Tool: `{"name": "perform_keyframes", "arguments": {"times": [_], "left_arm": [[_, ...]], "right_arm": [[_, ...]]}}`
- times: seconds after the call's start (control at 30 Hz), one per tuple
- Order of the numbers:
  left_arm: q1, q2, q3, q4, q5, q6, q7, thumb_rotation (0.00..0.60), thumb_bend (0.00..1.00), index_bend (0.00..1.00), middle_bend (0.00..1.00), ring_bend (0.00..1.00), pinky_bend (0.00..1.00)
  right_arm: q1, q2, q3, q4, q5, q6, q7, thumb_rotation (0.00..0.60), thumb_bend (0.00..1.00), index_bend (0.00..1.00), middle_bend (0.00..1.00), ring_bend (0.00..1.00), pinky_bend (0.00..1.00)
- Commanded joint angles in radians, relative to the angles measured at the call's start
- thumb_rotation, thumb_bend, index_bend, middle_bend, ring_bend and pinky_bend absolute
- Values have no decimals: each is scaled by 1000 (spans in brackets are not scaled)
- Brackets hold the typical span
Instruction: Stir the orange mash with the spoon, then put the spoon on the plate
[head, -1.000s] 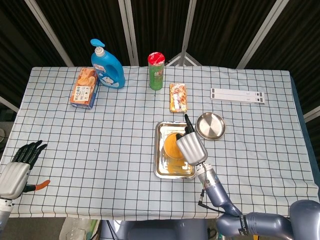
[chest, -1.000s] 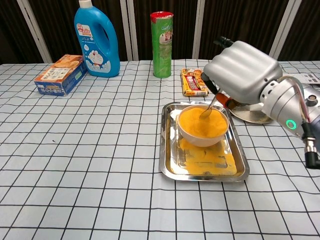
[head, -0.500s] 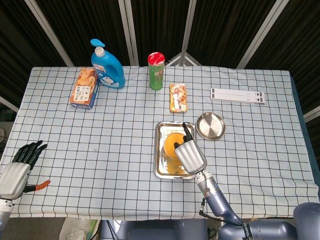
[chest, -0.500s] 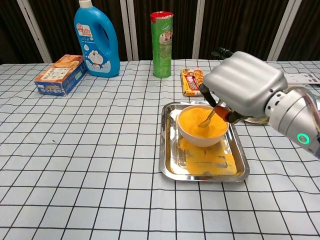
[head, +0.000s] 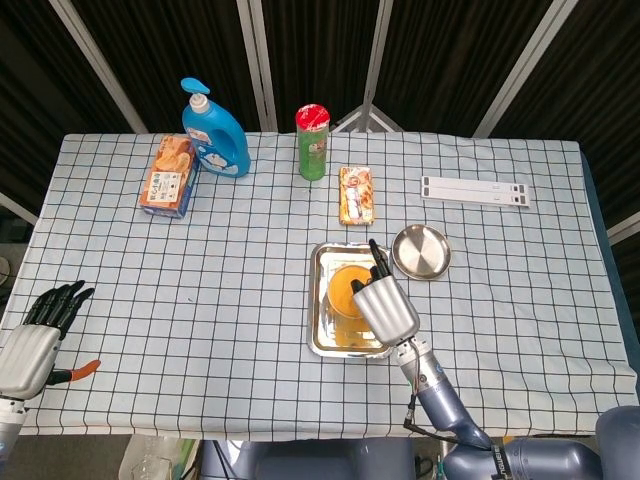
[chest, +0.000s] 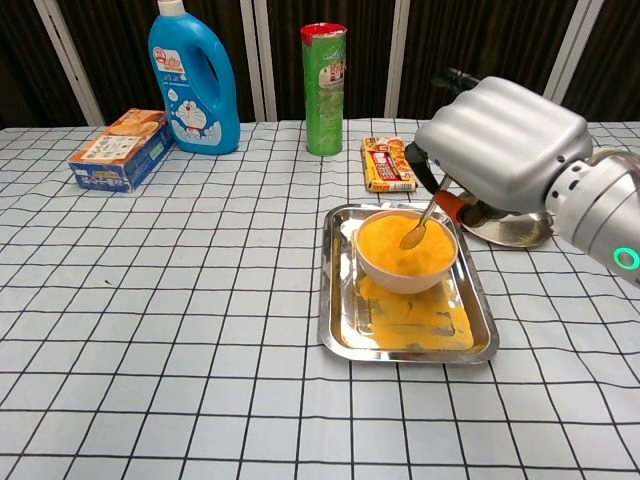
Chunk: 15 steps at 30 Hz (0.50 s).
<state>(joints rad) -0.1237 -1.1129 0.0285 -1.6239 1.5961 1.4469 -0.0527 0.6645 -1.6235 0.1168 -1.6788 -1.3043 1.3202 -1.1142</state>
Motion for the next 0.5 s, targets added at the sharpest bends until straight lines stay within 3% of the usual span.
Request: {"name": "perform_keyframes", "arguments": {"times": [0.03, 0.5], "left_arm": [[0, -1, 0, 1, -1, -1, 0, 600, 0, 0, 0, 0, 0], [-2, 1, -1, 0, -4, -6, -5, 600, 0, 0, 0, 0, 0]], "right_arm": [[3, -3, 14, 30, -13, 4, 22, 600, 769, 865, 763, 470, 0], [11, -45, 53, 127, 8, -6, 66, 600, 768, 864, 763, 470, 0]]}}
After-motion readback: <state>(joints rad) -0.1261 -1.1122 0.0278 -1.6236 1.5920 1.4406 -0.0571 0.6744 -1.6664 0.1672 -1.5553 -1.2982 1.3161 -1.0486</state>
